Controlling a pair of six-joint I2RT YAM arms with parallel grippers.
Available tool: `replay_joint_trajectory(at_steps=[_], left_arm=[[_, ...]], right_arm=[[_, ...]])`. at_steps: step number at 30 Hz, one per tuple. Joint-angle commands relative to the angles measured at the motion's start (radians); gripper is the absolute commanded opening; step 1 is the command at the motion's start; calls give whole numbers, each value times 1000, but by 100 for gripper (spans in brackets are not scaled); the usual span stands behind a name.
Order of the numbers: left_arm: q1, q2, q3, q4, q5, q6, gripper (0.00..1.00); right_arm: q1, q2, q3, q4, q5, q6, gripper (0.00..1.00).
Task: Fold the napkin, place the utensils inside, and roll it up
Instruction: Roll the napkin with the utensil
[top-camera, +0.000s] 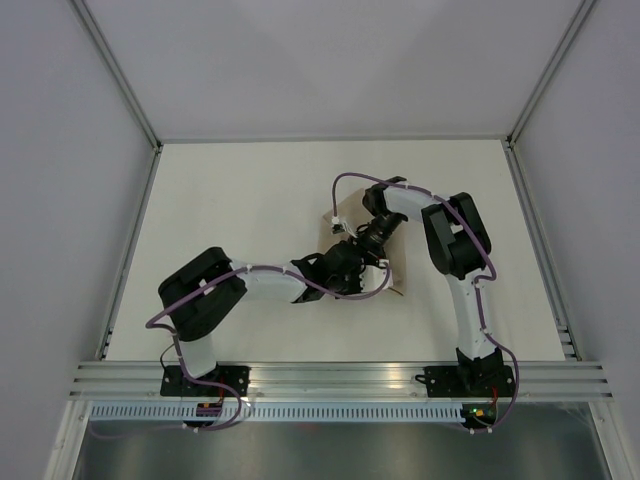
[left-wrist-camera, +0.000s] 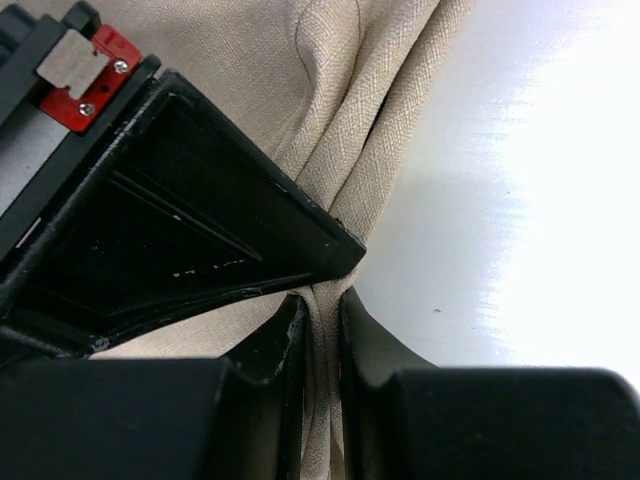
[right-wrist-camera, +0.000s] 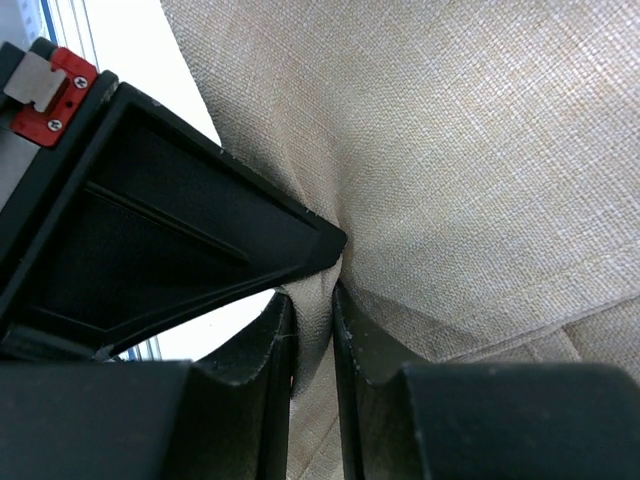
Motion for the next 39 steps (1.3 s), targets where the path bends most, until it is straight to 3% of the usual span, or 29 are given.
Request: replay_joint_trajectory(at_steps=[1,4,10,16,23,31,39], left_arm=[[20,45,38,-105,91,-83,2],[28,46,47,-119,131,-104,2],[43,51,64,-179,219,-147,2],[54,68,86,-210,280,-179,2],[85,71,96,-233,386,-218,2],[143,127,161,-320,535,-263,2],[238,196,214,-378,752,-313,2]], right_arm=[[6,16,-63,149,144,-30,25],[3,-39,-95,184,134,6,41],[-12,-186,-172,275,112,119,52],[-37,-315,-274,460,183,297,53],[-147,-439,-377,605,177,394,53],[-236,-644,-535,707,173,345,53],[-241,-916,-819,884,187,258,54]])
